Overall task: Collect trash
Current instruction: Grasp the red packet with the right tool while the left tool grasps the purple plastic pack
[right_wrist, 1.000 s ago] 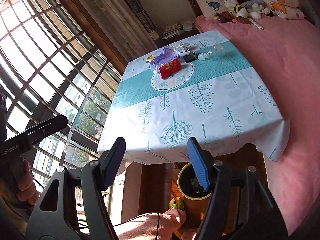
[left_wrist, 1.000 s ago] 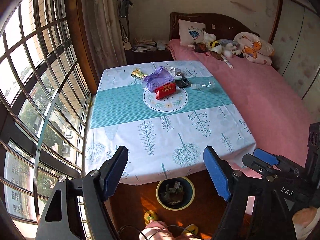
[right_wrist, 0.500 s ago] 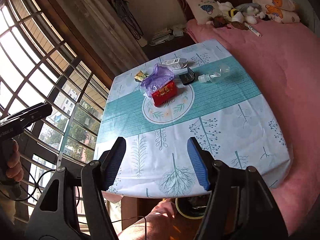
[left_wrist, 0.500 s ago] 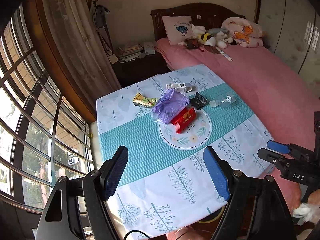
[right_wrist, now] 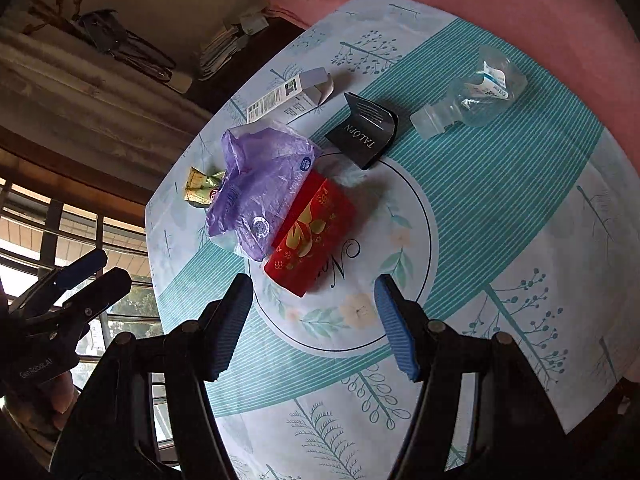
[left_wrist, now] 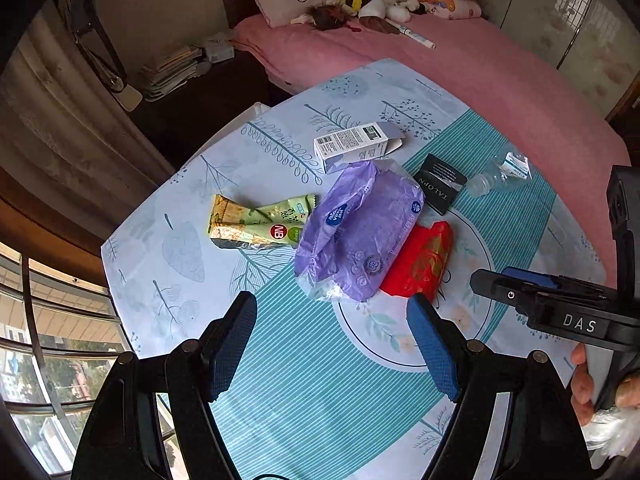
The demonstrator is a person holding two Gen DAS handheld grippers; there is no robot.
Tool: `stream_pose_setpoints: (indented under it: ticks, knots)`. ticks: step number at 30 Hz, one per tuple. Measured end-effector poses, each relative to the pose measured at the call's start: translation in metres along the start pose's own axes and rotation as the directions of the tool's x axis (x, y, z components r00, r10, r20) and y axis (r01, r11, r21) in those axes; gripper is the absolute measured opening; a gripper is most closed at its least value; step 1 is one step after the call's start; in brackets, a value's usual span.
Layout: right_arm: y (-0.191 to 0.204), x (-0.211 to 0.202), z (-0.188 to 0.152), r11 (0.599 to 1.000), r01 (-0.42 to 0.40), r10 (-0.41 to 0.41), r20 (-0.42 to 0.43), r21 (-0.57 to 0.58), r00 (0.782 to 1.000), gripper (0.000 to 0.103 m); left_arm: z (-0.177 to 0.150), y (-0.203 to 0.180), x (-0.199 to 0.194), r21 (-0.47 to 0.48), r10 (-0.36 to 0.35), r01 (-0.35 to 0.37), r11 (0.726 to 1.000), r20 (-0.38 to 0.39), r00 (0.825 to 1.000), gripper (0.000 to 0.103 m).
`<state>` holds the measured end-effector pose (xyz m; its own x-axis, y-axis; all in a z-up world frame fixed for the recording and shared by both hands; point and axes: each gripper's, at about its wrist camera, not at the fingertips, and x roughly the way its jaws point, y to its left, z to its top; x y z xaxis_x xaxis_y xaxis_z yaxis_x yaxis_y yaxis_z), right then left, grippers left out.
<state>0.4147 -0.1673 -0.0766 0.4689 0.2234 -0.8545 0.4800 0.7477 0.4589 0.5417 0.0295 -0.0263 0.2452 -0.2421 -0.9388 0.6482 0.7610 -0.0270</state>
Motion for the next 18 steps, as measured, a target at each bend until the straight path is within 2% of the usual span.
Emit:
stream_pose_setpoints:
  ticks: [8, 9, 11, 12, 14, 18]
  knots:
    - [-0.004, 0.079, 0.025, 0.992, 0.051, -0.045, -0.051, 0.118, 0.998, 0.061, 0.02, 0.002, 0.061, 0.062, -0.028, 0.03, 0.998, -0.032, 0.999, 0.079]
    - [-0.003, 0.086, 0.026, 0.991, 0.056, -0.05, -0.057, 0.123, 0.997, 0.059, 0.024, 0.003, 0.066, 0.065, -0.033, 0.035, 0.997, -0.037, 0.999, 0.079]
    - [0.0, 0.095, 0.027, 0.99, 0.073, -0.066, -0.061, 0.117, 0.996, 0.044, 0.03, 0.002, 0.077, 0.073, -0.034, 0.037, 0.997, -0.043, 0.998, 0.079]
    - [0.001, 0.1, 0.026, 0.99, 0.085, -0.077, -0.074, 0.114, 0.994, 0.041, 0.033, 0.001, 0.084, 0.079, -0.034, 0.037, 0.996, -0.05, 0.998, 0.079]
    - [0.002, 0.107, 0.025, 0.988, 0.098, -0.088, -0.093, 0.119, 0.992, 0.029, 0.039, 0.002, 0.1, 0.085, -0.021, 0.027, 0.996, -0.076, 0.997, 0.079]
    - [-0.001, 0.111, 0.024, 0.987, 0.082, -0.069, -0.101, 0.14, 0.992, 0.022, 0.044, 0.005, 0.13, 0.062, -0.04, 0.049, 0.997, -0.139, 0.989, 0.079]
